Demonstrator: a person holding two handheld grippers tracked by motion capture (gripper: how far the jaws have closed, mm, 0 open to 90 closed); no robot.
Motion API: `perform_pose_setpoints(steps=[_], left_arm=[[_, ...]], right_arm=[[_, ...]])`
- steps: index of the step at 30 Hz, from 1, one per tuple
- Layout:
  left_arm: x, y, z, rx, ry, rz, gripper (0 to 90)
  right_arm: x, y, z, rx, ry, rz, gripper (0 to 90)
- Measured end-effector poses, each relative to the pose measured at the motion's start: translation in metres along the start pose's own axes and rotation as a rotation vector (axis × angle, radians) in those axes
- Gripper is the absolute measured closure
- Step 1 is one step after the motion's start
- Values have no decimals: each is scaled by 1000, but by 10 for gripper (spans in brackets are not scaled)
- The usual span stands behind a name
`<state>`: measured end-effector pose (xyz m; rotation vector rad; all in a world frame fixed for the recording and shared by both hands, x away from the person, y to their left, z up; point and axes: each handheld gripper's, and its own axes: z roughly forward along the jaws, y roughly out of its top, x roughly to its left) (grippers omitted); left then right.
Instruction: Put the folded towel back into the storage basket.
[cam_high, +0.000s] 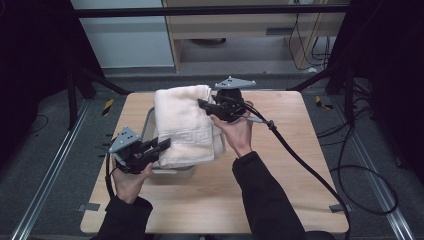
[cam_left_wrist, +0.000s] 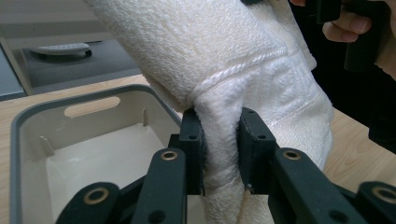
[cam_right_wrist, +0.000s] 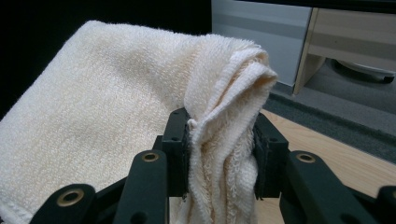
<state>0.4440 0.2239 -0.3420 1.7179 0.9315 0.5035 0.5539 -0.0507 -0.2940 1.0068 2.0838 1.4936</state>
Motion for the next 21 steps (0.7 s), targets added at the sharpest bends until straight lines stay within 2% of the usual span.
perform_pose_setpoints(steps=[11,21], left_arm=[[21,1,-10,-8,32,-25,728],[46,0,-21,4,49,-54,728]], right_arm=[[14,13,23,7,10,-11,640],[27,22,49,23,25,-19,640]])
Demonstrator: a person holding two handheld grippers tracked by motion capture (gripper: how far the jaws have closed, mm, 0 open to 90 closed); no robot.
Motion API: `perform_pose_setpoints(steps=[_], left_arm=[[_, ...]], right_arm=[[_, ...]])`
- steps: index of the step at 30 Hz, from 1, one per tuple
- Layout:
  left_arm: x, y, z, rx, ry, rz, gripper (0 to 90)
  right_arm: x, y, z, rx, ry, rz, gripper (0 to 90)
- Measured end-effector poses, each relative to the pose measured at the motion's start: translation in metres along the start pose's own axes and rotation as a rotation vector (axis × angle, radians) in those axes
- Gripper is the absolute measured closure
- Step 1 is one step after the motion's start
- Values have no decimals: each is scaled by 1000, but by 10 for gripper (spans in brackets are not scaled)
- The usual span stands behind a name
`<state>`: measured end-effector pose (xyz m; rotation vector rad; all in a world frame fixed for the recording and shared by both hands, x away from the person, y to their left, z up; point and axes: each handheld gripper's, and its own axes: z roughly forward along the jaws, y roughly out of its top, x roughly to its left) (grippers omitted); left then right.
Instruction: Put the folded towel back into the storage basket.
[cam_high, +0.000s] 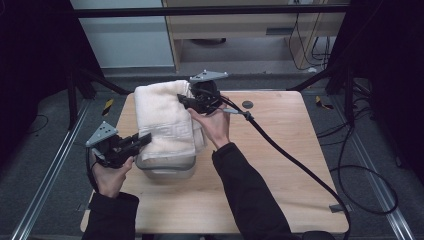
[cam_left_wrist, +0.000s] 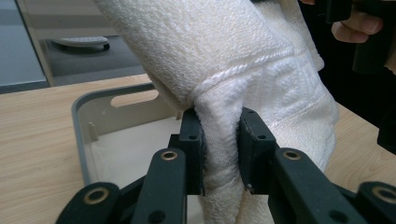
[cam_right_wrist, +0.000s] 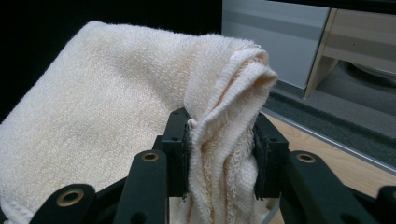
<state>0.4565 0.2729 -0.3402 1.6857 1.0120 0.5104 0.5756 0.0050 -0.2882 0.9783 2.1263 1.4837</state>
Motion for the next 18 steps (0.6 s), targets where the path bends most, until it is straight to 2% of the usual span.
perform_pose_setpoints(steps=[8,18], left_arm=[[14,-3,-4,13,24,-9,728],[27,-11,0,63,55,2,728]], right_arm=[[9,1,18,7,4,8,640],[12,-11,40,31,-2,27,639]])
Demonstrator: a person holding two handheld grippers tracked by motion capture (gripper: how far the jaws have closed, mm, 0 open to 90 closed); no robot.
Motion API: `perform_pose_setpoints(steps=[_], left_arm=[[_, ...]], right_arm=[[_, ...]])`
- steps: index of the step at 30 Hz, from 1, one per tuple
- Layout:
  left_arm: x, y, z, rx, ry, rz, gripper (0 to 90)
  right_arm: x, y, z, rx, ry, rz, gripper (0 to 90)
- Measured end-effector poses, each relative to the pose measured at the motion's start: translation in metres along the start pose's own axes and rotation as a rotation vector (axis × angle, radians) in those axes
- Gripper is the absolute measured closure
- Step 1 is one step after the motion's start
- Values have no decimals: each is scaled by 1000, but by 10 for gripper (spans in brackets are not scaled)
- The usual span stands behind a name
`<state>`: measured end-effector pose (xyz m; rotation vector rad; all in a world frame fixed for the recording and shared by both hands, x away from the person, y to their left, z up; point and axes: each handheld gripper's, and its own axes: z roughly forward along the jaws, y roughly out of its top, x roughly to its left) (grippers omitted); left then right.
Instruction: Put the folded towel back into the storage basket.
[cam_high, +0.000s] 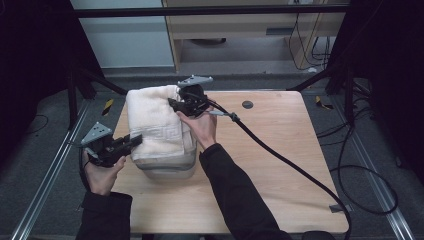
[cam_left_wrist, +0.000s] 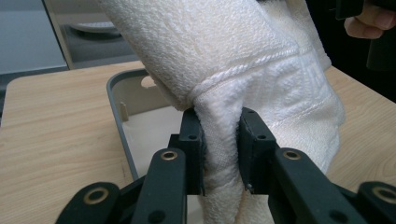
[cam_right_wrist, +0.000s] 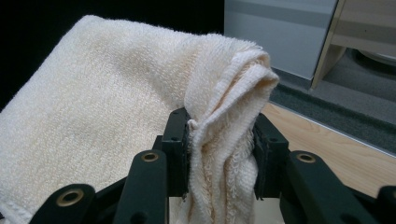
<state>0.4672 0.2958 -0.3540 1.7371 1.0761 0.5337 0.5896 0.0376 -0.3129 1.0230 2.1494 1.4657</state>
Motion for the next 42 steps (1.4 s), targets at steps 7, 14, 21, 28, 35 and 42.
perform_pose_setpoints(steps=[7,14,21,28,35,42], left_arm=[[8,-7,7,33,9,-3,728],[12,-14,15,63,18,0,728],[13,-19,25,91,24,5,728],[15,-24,32,118,28,13,728],[14,-29,41,139,42,23,727],[12,-34,50,158,58,29,727]], right_arm=[[1,-10,13,24,-19,3,638],[0,-19,23,40,-31,5,636],[-5,-30,31,58,-43,18,635],[-9,-40,37,66,-50,24,634],[-13,-50,40,75,-59,34,633],[-19,-60,44,83,-68,41,631]])
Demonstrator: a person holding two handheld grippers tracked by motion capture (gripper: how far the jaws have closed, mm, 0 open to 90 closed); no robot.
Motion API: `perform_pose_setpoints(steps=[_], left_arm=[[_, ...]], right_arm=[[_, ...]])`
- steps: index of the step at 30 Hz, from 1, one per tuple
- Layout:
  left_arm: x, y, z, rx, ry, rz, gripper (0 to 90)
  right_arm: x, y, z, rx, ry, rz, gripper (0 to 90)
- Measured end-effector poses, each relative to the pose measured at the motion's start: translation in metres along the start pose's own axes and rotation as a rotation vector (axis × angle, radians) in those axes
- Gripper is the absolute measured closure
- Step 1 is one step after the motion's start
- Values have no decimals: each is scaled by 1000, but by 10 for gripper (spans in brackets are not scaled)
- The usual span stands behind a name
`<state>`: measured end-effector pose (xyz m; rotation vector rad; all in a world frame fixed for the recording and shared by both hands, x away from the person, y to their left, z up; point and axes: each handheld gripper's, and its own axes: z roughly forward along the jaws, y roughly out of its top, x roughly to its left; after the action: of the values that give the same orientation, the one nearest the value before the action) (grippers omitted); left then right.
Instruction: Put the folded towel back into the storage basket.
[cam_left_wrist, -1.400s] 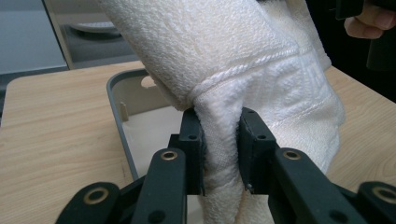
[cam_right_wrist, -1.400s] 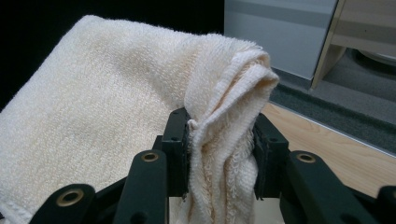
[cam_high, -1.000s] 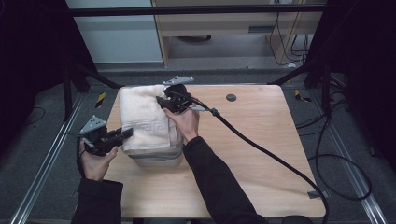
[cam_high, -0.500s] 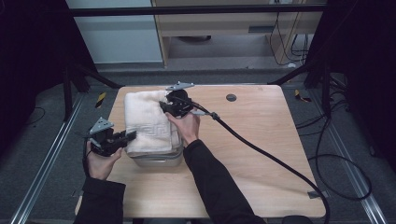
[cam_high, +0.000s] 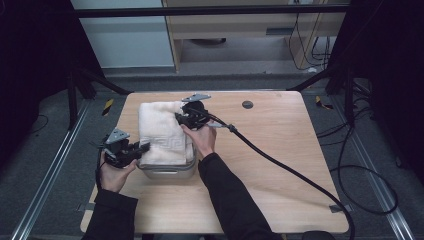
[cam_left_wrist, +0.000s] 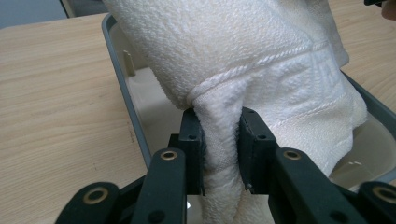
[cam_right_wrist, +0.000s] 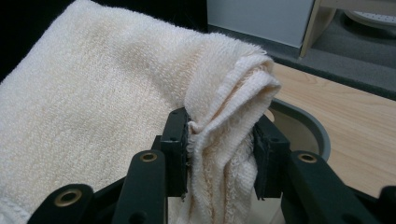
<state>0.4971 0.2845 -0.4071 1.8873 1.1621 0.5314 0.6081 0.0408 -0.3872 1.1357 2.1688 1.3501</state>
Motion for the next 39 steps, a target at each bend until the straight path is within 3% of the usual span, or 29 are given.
perform_pose_setpoints(steps=[13,28,39], left_arm=[[0,-6,17,48,20,0,725],[-1,-13,31,86,60,-1,708],[-2,-12,34,95,88,-9,627]], right_arm=[[-8,-18,13,26,-12,22,627],[-10,-33,22,27,-47,-7,615],[-10,-38,28,37,-73,-37,585]])
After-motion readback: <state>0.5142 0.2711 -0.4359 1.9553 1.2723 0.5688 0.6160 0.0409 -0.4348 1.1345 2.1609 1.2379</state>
